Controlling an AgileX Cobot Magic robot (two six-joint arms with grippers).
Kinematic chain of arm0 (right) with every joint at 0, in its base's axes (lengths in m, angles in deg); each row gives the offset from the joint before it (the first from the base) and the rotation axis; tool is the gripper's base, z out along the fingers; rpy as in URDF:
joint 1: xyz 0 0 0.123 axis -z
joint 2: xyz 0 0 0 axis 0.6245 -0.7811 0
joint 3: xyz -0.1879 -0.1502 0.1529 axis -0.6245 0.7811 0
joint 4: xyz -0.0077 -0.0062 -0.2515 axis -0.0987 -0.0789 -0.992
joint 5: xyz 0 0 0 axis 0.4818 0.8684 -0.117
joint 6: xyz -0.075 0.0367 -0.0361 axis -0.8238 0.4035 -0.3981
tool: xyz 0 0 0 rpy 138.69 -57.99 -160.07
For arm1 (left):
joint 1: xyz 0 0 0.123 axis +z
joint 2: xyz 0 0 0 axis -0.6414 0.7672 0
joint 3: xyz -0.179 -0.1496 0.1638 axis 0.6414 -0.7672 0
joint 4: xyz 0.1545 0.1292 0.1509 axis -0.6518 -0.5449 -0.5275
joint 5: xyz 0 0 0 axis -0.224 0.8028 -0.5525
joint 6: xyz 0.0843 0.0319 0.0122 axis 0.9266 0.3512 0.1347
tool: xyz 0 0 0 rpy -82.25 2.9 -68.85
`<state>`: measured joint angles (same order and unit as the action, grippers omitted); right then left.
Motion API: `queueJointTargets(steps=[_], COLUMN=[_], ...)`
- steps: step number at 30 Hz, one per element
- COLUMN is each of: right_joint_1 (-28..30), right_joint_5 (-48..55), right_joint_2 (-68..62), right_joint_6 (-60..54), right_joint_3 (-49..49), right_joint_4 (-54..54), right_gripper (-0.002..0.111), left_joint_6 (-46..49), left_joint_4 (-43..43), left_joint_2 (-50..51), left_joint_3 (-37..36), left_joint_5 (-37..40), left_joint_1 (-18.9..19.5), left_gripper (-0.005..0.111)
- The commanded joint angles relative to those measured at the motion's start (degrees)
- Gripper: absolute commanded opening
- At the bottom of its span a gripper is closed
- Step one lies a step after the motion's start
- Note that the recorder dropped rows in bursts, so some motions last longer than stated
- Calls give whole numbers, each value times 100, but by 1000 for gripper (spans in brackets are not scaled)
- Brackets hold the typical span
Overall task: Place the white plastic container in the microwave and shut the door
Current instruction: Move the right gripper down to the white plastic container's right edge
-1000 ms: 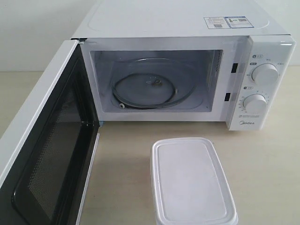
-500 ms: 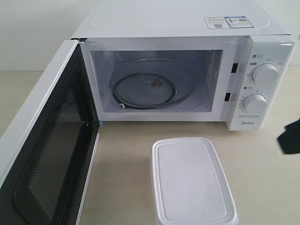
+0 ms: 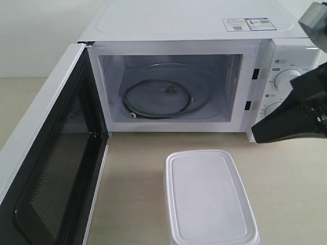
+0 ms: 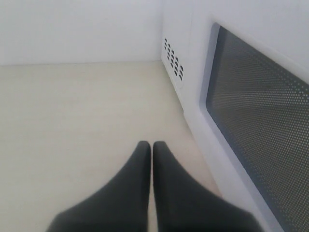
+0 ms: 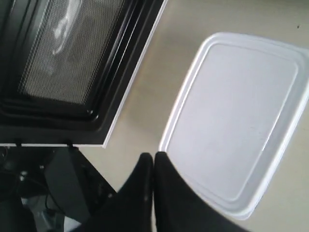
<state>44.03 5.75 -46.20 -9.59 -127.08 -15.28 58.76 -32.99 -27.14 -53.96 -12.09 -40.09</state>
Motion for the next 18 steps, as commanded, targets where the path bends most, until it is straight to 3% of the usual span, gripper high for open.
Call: queueJointTargets(steps=[1, 6, 14, 16, 18], right_joint_1=[503, 683, 683, 672, 672], right_joint_5=[60, 60, 60, -6, -143], right_joint_2=[-452, -1106, -2196, -2337, -2456], right_joint_6=[-354, -508, -1075, -1141, -1155], right_joint_3=[81, 357, 608, 608, 608], right_joint_4=[300, 19, 737, 810, 809], right_gripper=[0, 0, 1, 5, 18], left_joint_6=[0, 0, 0, 0, 0], left_joint_4=[-6, -6, -6, -6, -6], left_joint_2=[-15, -15, -15, -15, -15], left_joint_3=[-16, -16, -16, -16, -16], left_joint_5=[-36, -36, -36, -36, -36], left_joint_1=[-36, -36, -36, -36, -36], left_gripper=[4, 4, 4, 4, 4])
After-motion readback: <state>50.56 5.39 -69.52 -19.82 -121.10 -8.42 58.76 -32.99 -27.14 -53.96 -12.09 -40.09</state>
